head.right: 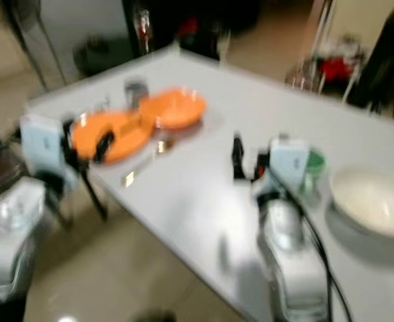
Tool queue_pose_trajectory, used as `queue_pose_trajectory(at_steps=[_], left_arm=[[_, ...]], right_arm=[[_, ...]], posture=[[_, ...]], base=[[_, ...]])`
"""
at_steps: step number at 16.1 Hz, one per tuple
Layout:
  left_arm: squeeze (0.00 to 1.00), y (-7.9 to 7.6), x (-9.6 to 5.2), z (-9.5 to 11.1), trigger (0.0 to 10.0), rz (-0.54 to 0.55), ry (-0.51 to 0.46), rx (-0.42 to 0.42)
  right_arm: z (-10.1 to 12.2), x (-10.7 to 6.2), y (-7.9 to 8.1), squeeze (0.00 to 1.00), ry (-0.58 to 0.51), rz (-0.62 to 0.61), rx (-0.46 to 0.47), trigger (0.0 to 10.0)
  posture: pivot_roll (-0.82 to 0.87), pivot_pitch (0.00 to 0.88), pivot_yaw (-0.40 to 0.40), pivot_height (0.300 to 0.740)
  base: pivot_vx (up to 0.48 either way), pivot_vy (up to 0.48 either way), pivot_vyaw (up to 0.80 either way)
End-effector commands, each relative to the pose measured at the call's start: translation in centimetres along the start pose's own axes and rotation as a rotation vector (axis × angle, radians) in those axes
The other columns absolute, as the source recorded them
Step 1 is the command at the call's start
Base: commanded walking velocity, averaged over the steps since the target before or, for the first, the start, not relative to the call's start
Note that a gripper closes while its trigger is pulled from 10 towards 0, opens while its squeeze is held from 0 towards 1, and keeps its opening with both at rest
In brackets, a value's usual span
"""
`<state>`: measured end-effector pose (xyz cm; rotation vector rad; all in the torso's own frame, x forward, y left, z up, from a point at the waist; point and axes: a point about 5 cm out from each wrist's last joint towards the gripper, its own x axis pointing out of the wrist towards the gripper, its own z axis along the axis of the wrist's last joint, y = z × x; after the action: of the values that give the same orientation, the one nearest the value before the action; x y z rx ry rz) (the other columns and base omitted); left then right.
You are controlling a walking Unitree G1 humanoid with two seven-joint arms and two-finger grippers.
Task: Setting the table
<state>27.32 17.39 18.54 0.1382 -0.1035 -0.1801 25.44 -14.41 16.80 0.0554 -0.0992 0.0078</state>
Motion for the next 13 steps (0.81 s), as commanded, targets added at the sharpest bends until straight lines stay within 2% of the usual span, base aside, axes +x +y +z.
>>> queue_pose_trajectory(at_steps=[1, 3, 6, 10, 11, 12, 13], left_arm=[[0.00, 0.1, -0.3, -0.7, 10.0, -0.004, 0.063, -0.004], [0.00, 0.3, -0.4, -1.0, 10.0, 0.015, 0.064, 0.022], [0.00, 0.3, -0.8, -1.2, 10.0, 0.039, 0.042, 0.041], [0.00, 0.3, -1.1, -1.8, 10.0, 0.006, 0.094, 0.024], [0.00, 0.3, -1.1, -1.9, 10.0, 0.011, 0.092, 0.022], [0.00, 0.1, -1.1, -1.9, 10.0, 0.013, 0.090, 0.018], [0.00, 0.0, -1.1, -2.0, 10.0, 0.012, 0.093, 0.018]], right_arm=[[0.3, 0.2, -0.4, 1.00, -0.015, -0.034, -0.020, 10.0], [0.2, 0.3, -0.3, 1.00, -0.028, -0.019, -0.006, 10.0], [-0.2, 0.6, -0.3, 1.00, -0.003, -0.037, -0.047, 10.0], [-1.2, 0.5, -1.5, 1.00, 0.044, -0.093, -0.066, 10.0], [-1.4, 0.6, -1.7, 1.00, 0.076, -0.108, -0.103, 10.0], [-1.7, 0.7, -1.6, 1.00, 0.109, -0.080, -0.069, 10.0], [-1.5, 0.7, -1.6, 0.00, 0.099, -0.086, -0.026, 10.0]], posture=[[0.11, 0.000, 0.057, 0.740], [0.12, 0.000, 0.053, 0.740], [0.13, 0.000, 0.049, 0.740], [0.13, 0.000, 0.031, 0.740], [0.13, 0.000, 0.025, 0.740], [0.13, 0.000, 0.022, 0.740], [0.13, 0.000, 0.019, 0.740]], base=[[0.000, 0.000, 0.80], [0.000, 0.000, 0.80], [0.000, 0.000, 0.80], [0.000, 0.000, 0.80], [0.000, 0.000, 0.00], [0.000, 0.244, 0.00], [0.000, 0.281, 0.00]])
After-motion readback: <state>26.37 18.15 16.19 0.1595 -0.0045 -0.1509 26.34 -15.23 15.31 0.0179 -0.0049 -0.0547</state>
